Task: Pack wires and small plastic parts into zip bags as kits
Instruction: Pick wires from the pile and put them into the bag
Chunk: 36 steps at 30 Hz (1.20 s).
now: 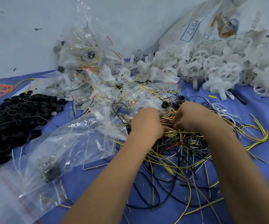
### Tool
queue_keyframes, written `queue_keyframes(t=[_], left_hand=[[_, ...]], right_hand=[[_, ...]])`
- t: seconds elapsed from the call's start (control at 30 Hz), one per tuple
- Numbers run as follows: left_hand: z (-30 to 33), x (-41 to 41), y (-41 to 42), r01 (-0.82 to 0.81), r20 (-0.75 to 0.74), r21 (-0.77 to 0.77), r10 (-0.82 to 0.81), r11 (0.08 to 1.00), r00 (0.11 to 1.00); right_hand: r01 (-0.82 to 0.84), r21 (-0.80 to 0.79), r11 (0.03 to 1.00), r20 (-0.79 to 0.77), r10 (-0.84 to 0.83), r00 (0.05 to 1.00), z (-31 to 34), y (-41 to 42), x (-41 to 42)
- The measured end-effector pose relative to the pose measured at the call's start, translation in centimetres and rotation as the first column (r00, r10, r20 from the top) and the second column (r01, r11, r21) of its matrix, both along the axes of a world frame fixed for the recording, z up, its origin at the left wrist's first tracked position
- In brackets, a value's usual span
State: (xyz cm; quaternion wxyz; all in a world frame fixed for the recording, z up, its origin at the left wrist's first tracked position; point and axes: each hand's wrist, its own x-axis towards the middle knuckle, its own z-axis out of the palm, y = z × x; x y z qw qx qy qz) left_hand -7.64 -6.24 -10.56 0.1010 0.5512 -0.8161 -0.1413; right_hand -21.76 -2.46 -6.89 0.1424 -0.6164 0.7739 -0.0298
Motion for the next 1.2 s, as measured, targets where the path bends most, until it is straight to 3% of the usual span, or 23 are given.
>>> queue_keyframes(t=[0.13, 0.27, 0.43, 0.63, 0.87, 0.93, 1.0, 1.07, 1.2], left_hand=[[1.1, -0.7, -0.2, -0.023, 0.08, 0.048, 0.019, 0.999, 0.997], [1.2, -1.0, 0.4, -0.083, 0.051, 0.032, 0.082, 0.996, 0.995], [1.0, 0.4, 0.0, -0.137, -0.076, -0.035, 0.134, 0.99, 0.988], [2.7, 4.7, -1.7, -0.137, -0.279, 0.106, 0.162, 0.985, 0.947], [3.1, 8.4, -2.4, -0.199, -0.605, 0.187, 0.272, 0.962, 0.748], [2.9, 9.3, -2.4, -0.226, -0.689, 0.207, 0.306, 0.952, 0.657], [2.4, 10.1, -2.2, -0.273, -0.741, 0.216, 0.339, 0.938, 0.58], [1.8, 10.5, -2.1, -0.3, -0.763, 0.194, 0.336, 0.934, 0.553], [0.8, 10.6, -1.7, -0.27, -0.752, 0.069, 0.228, 0.961, 0.619]], right_hand=[[0.069, -0.044, 0.997, -0.013, -0.069, 0.998, -0.4, 0.0, -0.3], [0.094, -0.063, 0.994, -0.006, -0.095, 0.995, -0.5, -0.1, -0.4], [0.085, -0.096, 0.992, 0.055, -0.08, 0.995, -0.8, -0.2, -1.2], [0.076, -0.127, 0.989, 0.06, -0.069, 0.996, -1.1, -0.5, -0.8], [0.073, -0.179, 0.981, 0.036, -0.067, 0.997, -0.4, -1.0, 0.7], [0.119, -0.345, 0.931, 0.163, -0.065, 0.984, 0.0, -1.2, 1.7], [0.136, -0.486, 0.863, 0.35, 0.049, 0.936, 0.6, -1.4, 3.4], [0.025, -0.521, 0.853, 0.339, 0.18, 0.923, 0.9, -1.8, 5.1], [-0.274, -0.383, 0.882, 0.049, 0.316, 0.948, 0.7, -3.0, 7.1]])
